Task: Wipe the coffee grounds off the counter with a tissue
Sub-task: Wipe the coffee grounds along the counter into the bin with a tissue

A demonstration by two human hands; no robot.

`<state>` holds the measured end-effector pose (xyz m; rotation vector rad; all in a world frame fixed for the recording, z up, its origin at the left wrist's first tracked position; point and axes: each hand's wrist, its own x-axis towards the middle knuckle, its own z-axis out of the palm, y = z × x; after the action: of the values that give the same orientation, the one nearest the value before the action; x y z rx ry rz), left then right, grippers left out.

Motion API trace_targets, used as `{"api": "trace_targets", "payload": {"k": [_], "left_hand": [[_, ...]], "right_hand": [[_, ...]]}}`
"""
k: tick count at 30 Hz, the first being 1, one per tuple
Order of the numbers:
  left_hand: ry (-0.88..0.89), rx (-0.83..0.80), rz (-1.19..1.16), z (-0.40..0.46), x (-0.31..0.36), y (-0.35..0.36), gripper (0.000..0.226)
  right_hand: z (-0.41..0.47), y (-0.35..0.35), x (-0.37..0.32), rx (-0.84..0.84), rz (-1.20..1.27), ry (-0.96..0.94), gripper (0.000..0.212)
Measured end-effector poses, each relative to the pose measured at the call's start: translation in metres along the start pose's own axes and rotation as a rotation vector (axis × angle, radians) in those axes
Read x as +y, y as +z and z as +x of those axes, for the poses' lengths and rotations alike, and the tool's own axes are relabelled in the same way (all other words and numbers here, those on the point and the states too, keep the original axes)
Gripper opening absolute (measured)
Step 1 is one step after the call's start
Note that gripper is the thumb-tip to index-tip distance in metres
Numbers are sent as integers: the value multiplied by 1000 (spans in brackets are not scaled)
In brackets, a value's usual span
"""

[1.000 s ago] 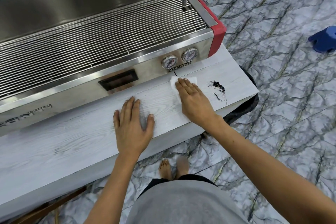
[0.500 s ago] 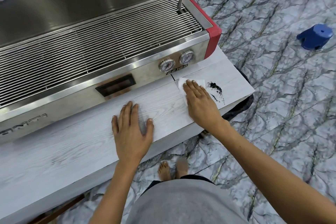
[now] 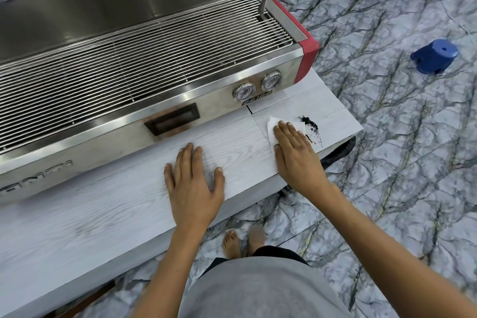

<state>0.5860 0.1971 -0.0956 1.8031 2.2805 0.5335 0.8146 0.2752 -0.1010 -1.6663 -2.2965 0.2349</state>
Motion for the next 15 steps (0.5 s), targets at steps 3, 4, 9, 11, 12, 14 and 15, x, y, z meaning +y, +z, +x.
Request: {"api": "trace_targets", "payload": {"k": [3,4,9,11,12,14,15], "left_hand": [[8,-2,6,0,-1,0,67],[10,-3,7,0,-1,0,68],[17,-8,2,0,-1,1,68],[16,-9,-2,0,-1,0,68],[17,-9,-3,0,-1,0,69],[14,-9,-6,0,-1,-1,69],[13,-9,-6,0,-1,-1,69]], "right_hand": [[0,-2,0,7,4,-7,52],[0,-3,0,11,7,-8,52],[0,-3,-1,16,7,14,53],[1,-2,-1,12,10,25,53],[1,-2,-1,13,12,28,54],[0,-2,-1,21,11,19,53],[0,-2,0,28,8,9,53]]}}
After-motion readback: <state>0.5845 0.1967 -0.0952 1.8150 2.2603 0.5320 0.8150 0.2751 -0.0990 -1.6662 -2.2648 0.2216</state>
